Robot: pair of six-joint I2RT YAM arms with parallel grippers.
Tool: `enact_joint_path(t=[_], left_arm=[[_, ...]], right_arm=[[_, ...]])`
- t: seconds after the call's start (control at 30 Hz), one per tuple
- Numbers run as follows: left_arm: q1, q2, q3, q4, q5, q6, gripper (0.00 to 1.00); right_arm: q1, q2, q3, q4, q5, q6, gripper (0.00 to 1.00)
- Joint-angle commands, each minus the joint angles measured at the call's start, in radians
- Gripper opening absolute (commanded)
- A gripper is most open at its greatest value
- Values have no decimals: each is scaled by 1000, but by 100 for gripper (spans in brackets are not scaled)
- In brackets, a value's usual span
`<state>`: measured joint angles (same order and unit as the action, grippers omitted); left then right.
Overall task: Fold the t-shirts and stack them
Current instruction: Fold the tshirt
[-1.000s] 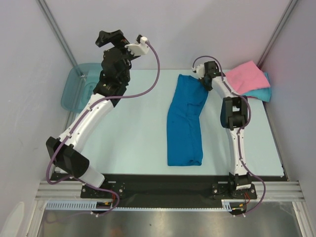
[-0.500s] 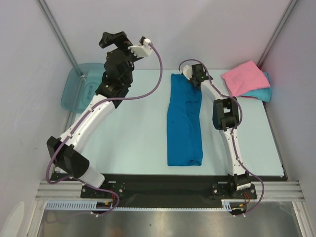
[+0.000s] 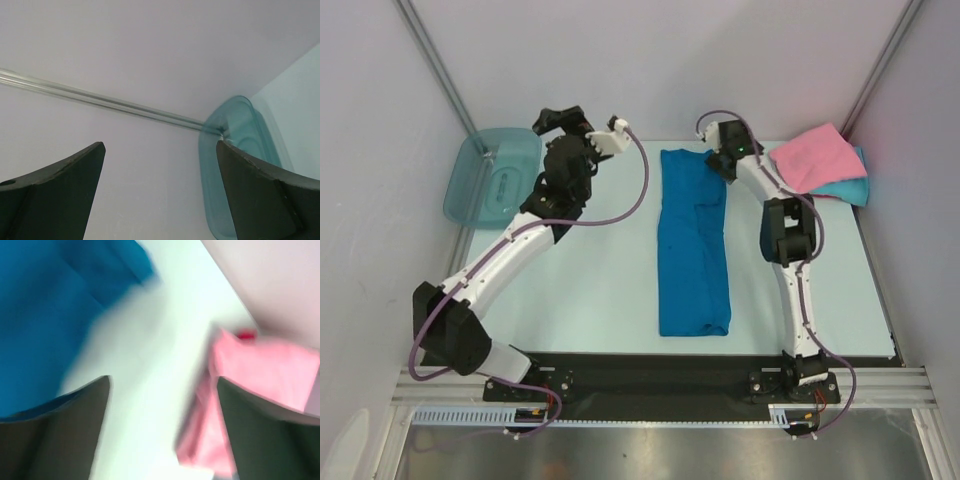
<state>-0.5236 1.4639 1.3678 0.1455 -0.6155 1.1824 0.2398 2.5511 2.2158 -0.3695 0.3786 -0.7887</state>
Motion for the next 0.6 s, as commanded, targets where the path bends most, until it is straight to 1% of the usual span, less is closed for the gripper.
enact_joint_path(t=[0.0, 0.03, 0.07, 0.1, 0.13, 0.17, 0.2, 0.23, 0.27, 0.3, 0.33, 0.4, 0.43, 0.47, 0.53, 0.57], left_arm=[[-6, -66, -99, -67, 25, -124, 100], [-7, -73, -123, -86, 49, -173, 100], [-6, -80, -163, -113, 60, -196, 100], [-6, -94, -183, -138, 72, -213, 100], [-7, -99, -206, -138, 80, -225, 100], [-7, -100, -241, -138, 88, -228, 100], [-9, -100, -251, -138, 91, -231, 100], [-7, -91, -254, -138, 92, -234, 100], [-7, -85, -257, -165, 95, -231, 100], [-6, -79, -256, -161, 92, -225, 100], [-7, -62, -240, -159, 89, -219, 100], [-7, -47, -222, -156, 73, -222, 100], [-7, -33, -205, -156, 65, -225, 100], [-6, -30, -199, -155, 56, -227, 100], [-7, -25, -193, -153, 51, -242, 100], [-7, -24, -191, -152, 49, -247, 100]], right_arm=[[-62, -259, -4, -258, 8, 103, 99], [-72, -299, -17, -323, -22, 120, 100], [-79, -340, -43, -386, -120, 120, 100], [-82, -455, -173, -448, -171, 83, 100], [-79, -526, -271, -444, -223, 42, 100], [-68, -601, -386, -407, -265, 4, 100], [-50, -696, -539, -273, -264, -98, 100], [-31, -848, -779, -217, -264, -162, 100], [17, -927, -898, -176, -273, -231, 100], [38, -996, -989, -101, -280, -277, 100], [76, -1107, -1115, -91, -321, -338, 100], [113, -1184, -1186, -136, -366, -365, 98], [140, -1245, -1226, -138, -366, -375, 95], [185, -1273, -1290, -140, -368, -380, 93], [231, -1330, -1372, -111, -368, -412, 93], [277, -1368, -1440, -102, -368, -432, 93]])
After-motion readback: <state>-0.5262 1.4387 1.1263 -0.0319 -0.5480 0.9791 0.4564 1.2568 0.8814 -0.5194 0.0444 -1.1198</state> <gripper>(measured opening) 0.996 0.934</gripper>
